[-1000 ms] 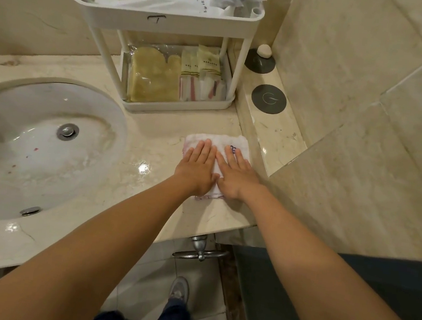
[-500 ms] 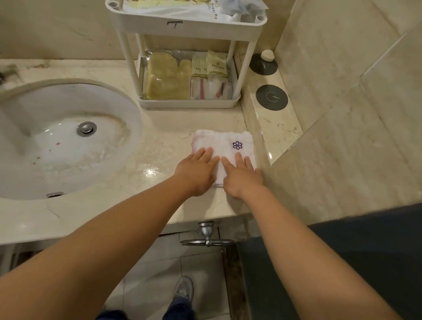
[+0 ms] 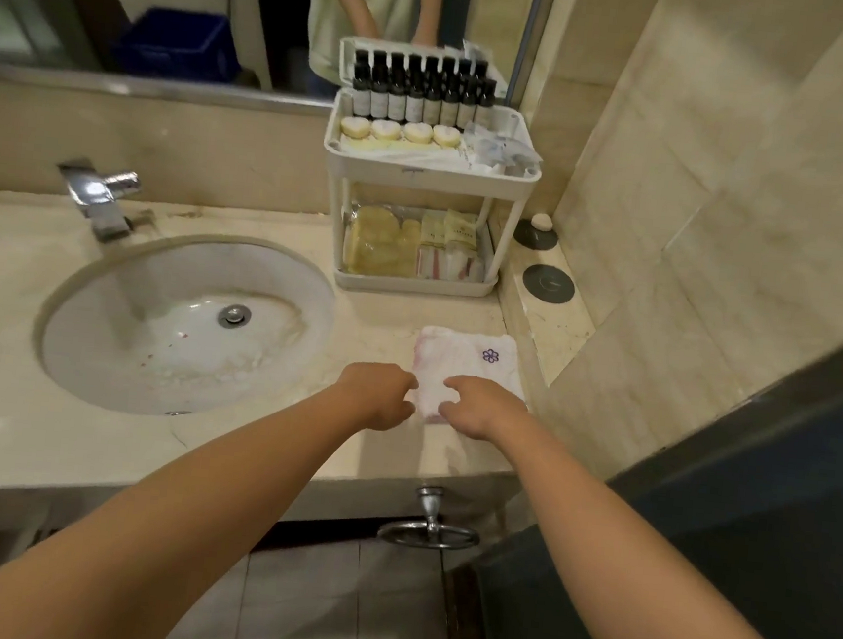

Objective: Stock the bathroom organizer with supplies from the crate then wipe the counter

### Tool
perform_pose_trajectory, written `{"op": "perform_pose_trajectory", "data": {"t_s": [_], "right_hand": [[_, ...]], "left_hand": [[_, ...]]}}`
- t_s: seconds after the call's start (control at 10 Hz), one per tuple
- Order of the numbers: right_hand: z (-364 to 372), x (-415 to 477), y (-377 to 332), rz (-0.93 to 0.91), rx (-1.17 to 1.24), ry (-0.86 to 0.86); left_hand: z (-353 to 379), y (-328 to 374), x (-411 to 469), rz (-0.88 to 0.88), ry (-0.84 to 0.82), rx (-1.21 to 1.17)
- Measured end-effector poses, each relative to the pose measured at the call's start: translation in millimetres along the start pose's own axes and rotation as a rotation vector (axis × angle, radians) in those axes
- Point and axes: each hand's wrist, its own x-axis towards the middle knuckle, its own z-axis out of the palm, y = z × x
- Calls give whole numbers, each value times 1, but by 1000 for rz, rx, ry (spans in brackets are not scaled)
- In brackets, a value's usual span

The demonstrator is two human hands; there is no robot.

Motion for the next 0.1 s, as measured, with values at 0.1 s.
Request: {"op": "perform_pose_trajectory", "data": {"t_s": [0.1], "right_hand": [[-16, -9, -20, -67, -10, 76]], "left_hand": [[-17, -16, -16, -41, 66, -31]]}}
